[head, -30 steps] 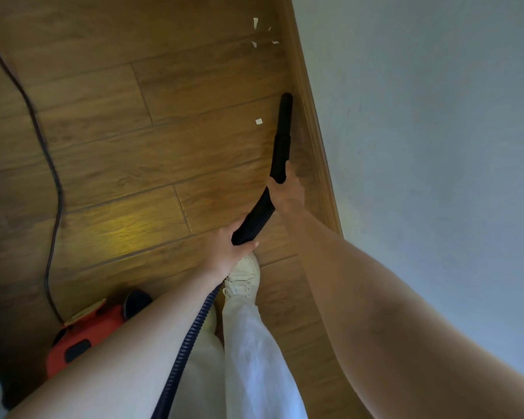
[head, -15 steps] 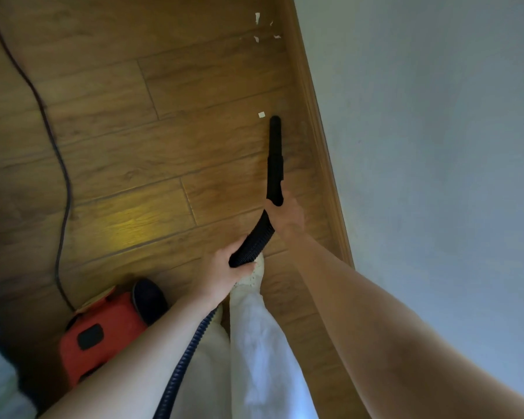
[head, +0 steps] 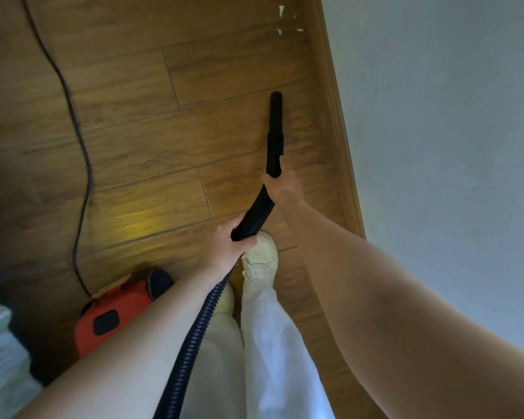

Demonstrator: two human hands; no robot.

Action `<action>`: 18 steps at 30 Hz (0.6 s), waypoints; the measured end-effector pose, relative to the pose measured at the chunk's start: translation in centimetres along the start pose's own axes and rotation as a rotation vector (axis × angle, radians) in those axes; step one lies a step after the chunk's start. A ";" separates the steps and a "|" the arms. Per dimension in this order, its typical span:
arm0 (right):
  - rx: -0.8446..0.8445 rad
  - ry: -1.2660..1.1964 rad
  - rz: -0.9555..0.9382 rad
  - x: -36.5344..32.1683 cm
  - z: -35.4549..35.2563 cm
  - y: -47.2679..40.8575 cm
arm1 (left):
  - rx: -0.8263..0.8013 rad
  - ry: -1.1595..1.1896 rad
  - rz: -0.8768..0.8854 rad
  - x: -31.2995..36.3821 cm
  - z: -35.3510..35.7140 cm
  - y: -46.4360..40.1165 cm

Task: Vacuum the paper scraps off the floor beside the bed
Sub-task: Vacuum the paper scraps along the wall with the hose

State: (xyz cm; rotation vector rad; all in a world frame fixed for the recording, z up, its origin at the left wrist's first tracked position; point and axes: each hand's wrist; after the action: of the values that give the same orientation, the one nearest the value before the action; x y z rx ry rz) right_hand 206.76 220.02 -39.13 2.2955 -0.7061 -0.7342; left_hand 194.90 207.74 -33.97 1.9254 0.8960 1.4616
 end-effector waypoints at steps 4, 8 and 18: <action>0.004 -0.025 0.023 1.1 -0.5 1.1 | -0.025 -0.024 0.009 0.2 0.0 1.1; 0.015 -0.083 0.077 3.8 -0.8 2.6 | -0.089 -0.095 -0.006 0.3 0.1 3.1; -0.102 -0.182 0.010 -1.2 -3.1 0.4 | 0.070 -0.137 0.089 4.2 -1.0 1.6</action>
State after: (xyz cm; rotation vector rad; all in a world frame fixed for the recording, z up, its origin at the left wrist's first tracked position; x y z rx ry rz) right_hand 207.85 221.72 -36.45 2.1506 -0.7438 -0.9613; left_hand 195.02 210.07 -29.98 2.1129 0.8181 1.3447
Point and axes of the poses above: each hand's wrist, its own y-axis away from the middle knuckle, its own z-axis out of the palm, x = y × z, and after that the axes turned 11 degrees about x, right-handed
